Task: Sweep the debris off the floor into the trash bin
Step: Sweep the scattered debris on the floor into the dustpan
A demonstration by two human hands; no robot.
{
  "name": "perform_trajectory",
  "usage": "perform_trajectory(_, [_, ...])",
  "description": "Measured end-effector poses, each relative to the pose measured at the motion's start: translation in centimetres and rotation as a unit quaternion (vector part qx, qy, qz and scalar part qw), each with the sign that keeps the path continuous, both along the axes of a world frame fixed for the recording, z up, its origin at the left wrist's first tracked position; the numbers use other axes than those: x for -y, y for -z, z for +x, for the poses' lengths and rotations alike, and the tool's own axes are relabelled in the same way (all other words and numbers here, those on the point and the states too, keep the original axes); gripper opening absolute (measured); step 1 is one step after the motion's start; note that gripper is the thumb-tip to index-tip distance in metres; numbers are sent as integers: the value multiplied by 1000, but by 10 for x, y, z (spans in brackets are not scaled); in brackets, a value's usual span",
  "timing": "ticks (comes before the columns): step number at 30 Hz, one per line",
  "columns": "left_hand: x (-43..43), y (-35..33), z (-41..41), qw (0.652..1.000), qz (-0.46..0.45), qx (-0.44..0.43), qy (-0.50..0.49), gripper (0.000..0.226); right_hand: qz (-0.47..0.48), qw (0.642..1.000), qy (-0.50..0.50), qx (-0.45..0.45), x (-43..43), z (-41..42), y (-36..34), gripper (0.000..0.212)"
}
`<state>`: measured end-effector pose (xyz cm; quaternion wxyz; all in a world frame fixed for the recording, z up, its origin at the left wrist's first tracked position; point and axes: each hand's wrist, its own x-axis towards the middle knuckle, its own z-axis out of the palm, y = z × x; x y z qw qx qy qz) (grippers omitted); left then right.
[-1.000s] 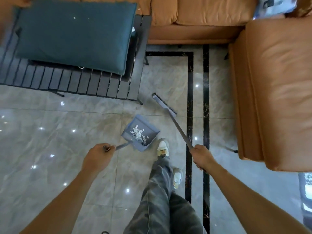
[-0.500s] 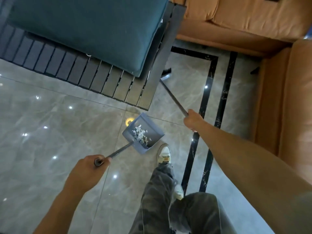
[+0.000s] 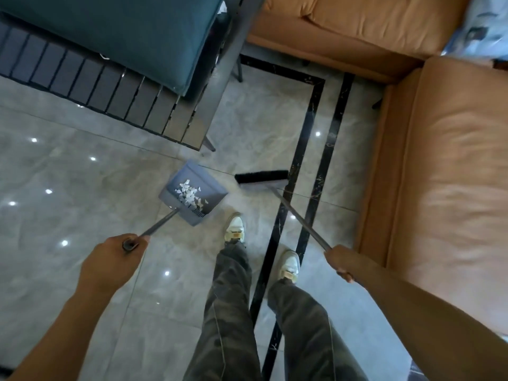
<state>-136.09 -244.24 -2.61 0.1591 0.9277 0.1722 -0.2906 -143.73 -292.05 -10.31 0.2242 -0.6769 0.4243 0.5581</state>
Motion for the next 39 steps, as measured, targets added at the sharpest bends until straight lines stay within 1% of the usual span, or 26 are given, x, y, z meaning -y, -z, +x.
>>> perform_trajectory(2, [6,-2,-14,1000,8,6,-8,54,3,1000,-23,-14,22,-27,-20,41])
perform_trajectory(3, [12,-2,-24,1000,8,11,-13,54,10,1000,-14,-17,40,-42,-26,43])
perform_trajectory(5, [14,-1,-35,999,10,23,-28,53,21,999,14,21,70,-63,-24,43])
perform_trajectory(7, [16,1,-47,998,-3,41,-44,53,23,999,17,43,93,-81,-7,49])
perform_trajectory(9, [17,2,-57,997,-13,53,-59,53,27,995,21,92,96,-77,1,58])
perform_trajectory(10, [17,2,-60,996,-11,55,-68,54,20,992,33,123,89,-65,-4,55])
perform_trajectory(11, [15,2,-63,996,-7,58,-73,54,9,989,44,139,82,-54,-3,46])
perform_trajectory(13, [11,4,-67,995,0,61,-79,54,-25,986,69,149,65,-31,2,33])
perform_trajectory(15, [3,5,-70,994,-3,58,-90,52,-45,983,92,153,46,-23,17,36])
perform_trajectory(17, [-7,7,-72,994,-4,52,-97,50,-54,988,87,118,22,-27,21,37])
perform_trajectory(19, [-17,12,-73,993,-11,53,-100,48,-30,995,73,63,-7,-40,12,32])
perform_trajectory(21, [-38,16,-73,991,-28,58,-118,50,-3,996,83,35,-46,-59,10,38])
perform_trajectory(23, [-62,19,-75,988,-44,64,-135,50,25,992,121,20,-88,-79,11,42])
perform_trajectory(27, [-134,15,-83,979,-63,67,-181,52,55,977,207,6,-212,-99,10,38])
perform_trajectory(30, [-185,11,-85,973,-86,79,-201,51,78,955,285,-32,-299,-97,-8,56])
perform_trajectory(32, [-214,10,-83,969,-98,87,-211,49,107,944,311,-21,-342,-87,-24,57])
perform_trajectory(33, [-227,11,-80,969,-97,85,-210,49,106,944,312,-6,-357,-80,-33,54])
perform_trajectory(36, [-265,18,-66,970,-104,85,-204,49,83,953,284,59,-392,-53,-49,44])
perform_trajectory(39, [-293,24,-40,973,-102,94,-184,48,75,963,235,105,-416,-16,-45,33])
